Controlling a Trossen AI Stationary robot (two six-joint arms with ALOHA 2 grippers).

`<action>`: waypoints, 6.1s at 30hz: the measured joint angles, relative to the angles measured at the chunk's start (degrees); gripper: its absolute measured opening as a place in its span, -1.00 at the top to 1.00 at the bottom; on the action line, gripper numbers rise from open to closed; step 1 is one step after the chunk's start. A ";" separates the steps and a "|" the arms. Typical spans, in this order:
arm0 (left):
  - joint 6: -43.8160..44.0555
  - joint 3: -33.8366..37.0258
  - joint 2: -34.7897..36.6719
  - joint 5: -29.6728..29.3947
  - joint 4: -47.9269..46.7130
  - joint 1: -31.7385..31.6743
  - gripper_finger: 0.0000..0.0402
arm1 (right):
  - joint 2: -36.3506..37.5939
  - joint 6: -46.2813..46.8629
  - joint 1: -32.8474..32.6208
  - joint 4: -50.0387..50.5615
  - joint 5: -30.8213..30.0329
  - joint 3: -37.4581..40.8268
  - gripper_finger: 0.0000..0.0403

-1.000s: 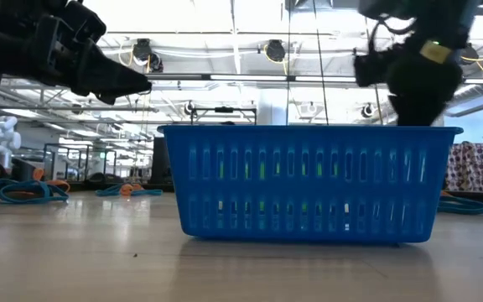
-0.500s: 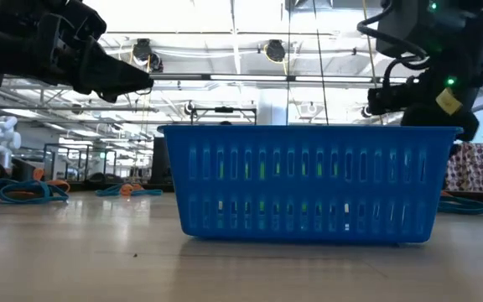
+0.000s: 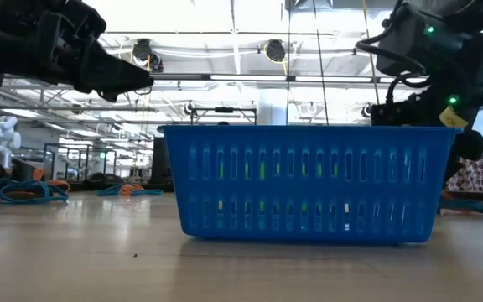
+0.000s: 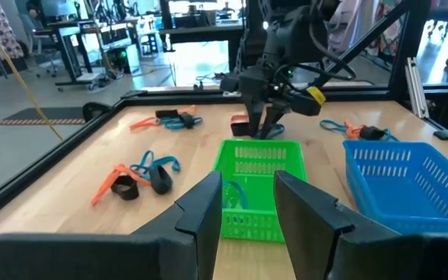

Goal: Sort rubber bands into baskets
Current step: Put the blue rubberband into the green bin

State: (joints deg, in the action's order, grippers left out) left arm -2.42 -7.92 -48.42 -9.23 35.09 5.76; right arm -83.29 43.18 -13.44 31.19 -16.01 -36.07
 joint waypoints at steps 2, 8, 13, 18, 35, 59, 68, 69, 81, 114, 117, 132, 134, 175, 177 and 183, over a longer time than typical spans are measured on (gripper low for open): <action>0.00 0.00 0.00 0.00 0.05 0.00 0.37 | 0.00 -1.60 0.39 -0.64 0.23 0.00 0.83; 0.00 0.00 0.00 -0.01 0.05 0.00 0.37 | 0.45 -7.10 2.30 -4.44 -0.60 -0.48 0.97; 0.00 0.00 0.00 -0.01 0.03 0.00 0.37 | 0.46 -10.75 3.98 -4.01 -0.90 -4.10 0.99; 0.00 0.00 0.00 -0.01 0.02 0.00 0.37 | 0.46 -13.42 4.82 -0.29 -1.00 -9.27 1.00; 0.52 0.00 0.00 -0.01 -0.12 0.00 0.37 | 0.48 4.03 0.51 19.61 2.74 -13.86 0.90; 0.50 0.02 0.00 -0.03 -0.08 0.00 0.37 | -2.89 7.09 -7.65 11.59 2.63 -13.77 0.45; 0.11 0.04 0.00 -0.03 -0.02 -0.01 0.37 | -9.02 4.08 -8.80 10.79 2.35 -13.75 0.45; 0.07 0.04 0.00 -0.03 -0.02 0.00 0.37 | -9.64 3.36 -8.80 10.63 2.32 -13.75 0.45; 0.00 0.04 0.00 -0.03 0.13 -0.07 0.37 | -12.88 -1.37 -7.20 11.54 0.64 -13.96 0.59; 0.47 0.04 0.02 -0.64 -0.59 -0.17 0.37 | -3.65 -33.10 -2.98 -34.37 -4.65 -15.78 1.00; 1.77 0.04 0.00 -0.47 -4.94 -0.17 0.37 | -5.44 -35.15 -2.71 -34.42 -4.66 -16.20 0.98; 5.09 -0.81 0.00 0.12 -12.20 -0.15 0.37 | -9.72 -28.12 3.22 -32.77 -4.57 -16.26 0.62; 5.09 -0.81 0.02 0.12 -12.28 -0.15 0.37 | -9.70 -27.91 3.75 -32.86 -4.34 -16.29 0.57; 29.14 -13.70 0.66 -49.06 -63.95 -9.74 0.37 | -65.62 -46.06 12.26 -38.21 22.26 -80.51 0.46; 29.09 -13.70 0.66 -49.14 -64.03 -10.27 0.37 | -65.92 -46.02 12.42 -37.75 22.92 -81.63 0.45; 29.09 -13.70 0.62 -49.12 -63.95 -10.84 0.37 | -65.92 -43.37 12.73 -38.11 25.01 -82.38 0.23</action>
State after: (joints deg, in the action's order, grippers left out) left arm 26.68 -21.63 -47.81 -58.35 -28.86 -5.08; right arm -149.21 -0.18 -0.71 -6.92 8.99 -118.45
